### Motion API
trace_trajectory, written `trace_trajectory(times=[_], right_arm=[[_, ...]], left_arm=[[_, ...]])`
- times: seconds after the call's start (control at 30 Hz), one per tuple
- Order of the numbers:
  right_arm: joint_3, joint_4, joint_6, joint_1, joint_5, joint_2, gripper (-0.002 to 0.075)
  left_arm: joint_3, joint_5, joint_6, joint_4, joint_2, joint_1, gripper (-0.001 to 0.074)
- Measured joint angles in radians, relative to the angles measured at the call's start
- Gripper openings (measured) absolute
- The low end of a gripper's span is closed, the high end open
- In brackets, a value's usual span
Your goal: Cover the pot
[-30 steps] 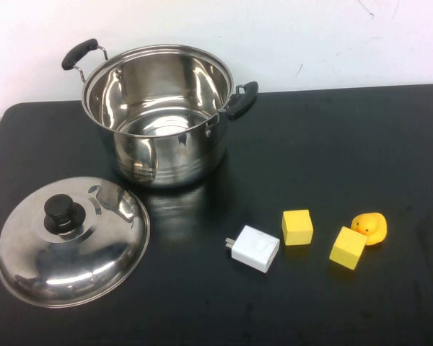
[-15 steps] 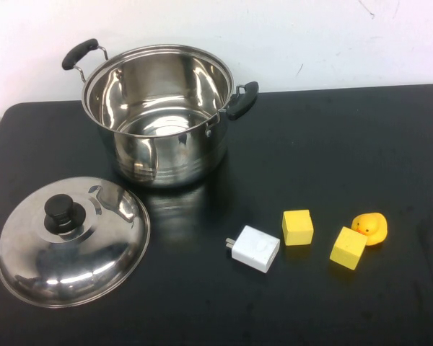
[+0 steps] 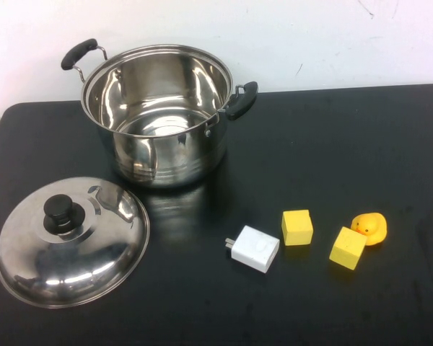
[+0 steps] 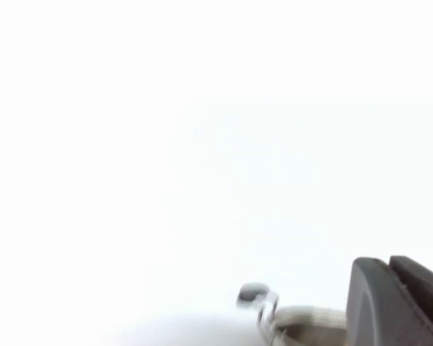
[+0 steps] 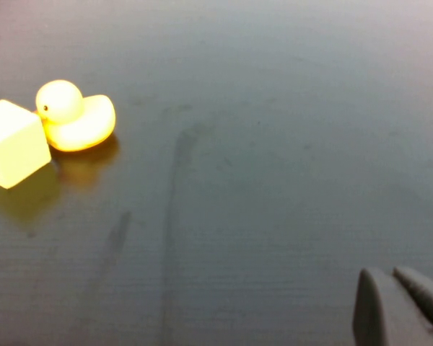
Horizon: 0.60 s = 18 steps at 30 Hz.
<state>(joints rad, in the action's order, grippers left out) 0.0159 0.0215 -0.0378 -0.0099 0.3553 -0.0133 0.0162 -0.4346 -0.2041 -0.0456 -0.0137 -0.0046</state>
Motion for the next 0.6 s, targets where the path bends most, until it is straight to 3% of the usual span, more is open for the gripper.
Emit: trace_trajectory(times=[0.13,0.23,0.5,0.6], right_arm=[[0.000,0.000,0.000,0.000,0.000,0.000,-0.0002],[0.000,0.000,0.000,0.000,0.000,0.000,-0.0002],[0.000,0.000,0.000,0.000,0.000,0.000,-0.0002],[0.000,0.000,0.000,0.000,0.000,0.000,-0.0002]], left_arm=[[-0.113,0.173,0.082,-0.013,0.025,0.000,-0.0002],[-0.218,0.184,0.101,-0.017,0.105,0.000,-0.0002],[-0.297,-0.081,0.014,0.005,0.428,0.000,-0.0001],[-0.297,-0.145,0.006,0.098,0.568,0.000,0.0038]])
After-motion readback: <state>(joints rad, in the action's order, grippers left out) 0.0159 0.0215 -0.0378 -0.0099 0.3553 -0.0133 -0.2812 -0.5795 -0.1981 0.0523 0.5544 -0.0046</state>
